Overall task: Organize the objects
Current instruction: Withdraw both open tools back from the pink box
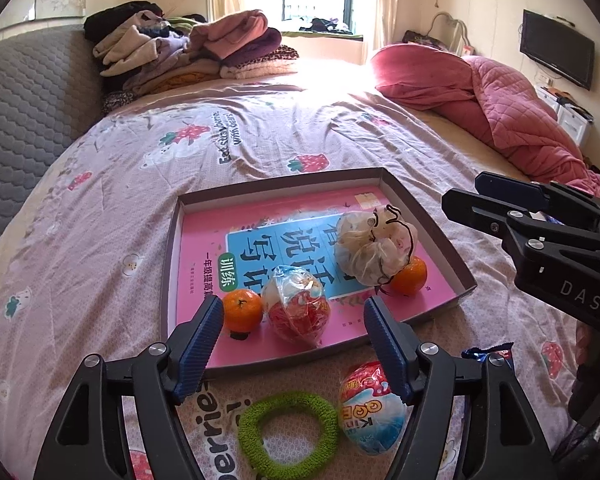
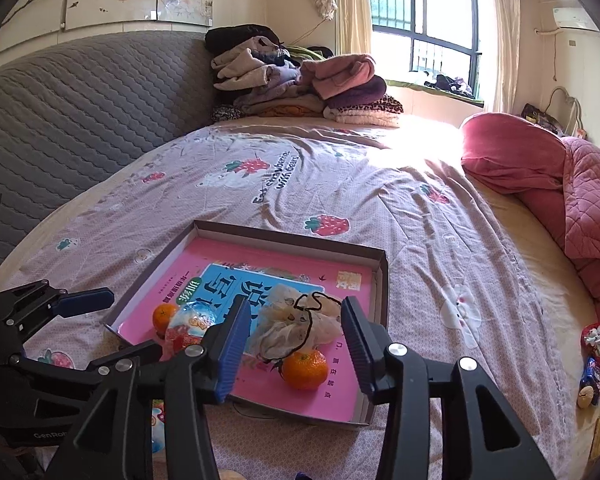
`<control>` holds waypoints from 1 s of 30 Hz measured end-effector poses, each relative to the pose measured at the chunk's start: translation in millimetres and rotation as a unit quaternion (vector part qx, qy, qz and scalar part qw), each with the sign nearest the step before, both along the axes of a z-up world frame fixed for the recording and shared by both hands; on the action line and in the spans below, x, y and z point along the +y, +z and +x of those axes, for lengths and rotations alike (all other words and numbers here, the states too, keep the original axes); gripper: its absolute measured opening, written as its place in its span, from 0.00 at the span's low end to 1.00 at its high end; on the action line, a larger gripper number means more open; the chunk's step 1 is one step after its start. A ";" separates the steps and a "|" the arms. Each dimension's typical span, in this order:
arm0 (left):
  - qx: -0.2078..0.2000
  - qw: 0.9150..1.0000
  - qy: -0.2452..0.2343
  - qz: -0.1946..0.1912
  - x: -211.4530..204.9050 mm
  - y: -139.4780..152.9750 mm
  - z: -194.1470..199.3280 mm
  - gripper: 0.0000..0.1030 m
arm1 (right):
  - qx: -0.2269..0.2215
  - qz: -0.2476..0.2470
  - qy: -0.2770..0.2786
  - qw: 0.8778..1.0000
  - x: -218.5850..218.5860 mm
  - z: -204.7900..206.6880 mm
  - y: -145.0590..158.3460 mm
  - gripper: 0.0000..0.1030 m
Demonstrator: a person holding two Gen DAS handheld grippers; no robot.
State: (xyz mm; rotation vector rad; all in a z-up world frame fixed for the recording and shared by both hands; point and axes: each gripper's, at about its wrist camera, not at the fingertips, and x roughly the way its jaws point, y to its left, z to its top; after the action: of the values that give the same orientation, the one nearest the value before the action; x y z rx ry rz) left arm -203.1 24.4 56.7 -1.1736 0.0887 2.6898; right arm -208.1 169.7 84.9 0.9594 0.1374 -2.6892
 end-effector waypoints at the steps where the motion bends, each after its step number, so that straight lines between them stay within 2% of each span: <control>1: 0.001 1.000 0.003 -0.001 -1.6 1.0 0.8 0.72 | 0.002 0.000 0.003 1.000 -1.2 2.7 1.9 0.46; 20: 0.029 0.999 0.031 0.019 -29.2 28.4 37.0 0.72 | 0.035 -0.027 0.006 0.999 6.4 47.6 25.2 0.47; 30: 0.027 0.999 0.037 0.024 -31.1 25.9 52.1 0.72 | 0.045 -0.032 0.006 0.998 9.8 62.7 29.9 0.47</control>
State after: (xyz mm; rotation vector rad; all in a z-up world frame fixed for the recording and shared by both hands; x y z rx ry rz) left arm -151.0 -6.7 82.6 -1.1129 -0.0131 2.7717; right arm -145.5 179.4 114.8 0.8172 0.0736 -2.7087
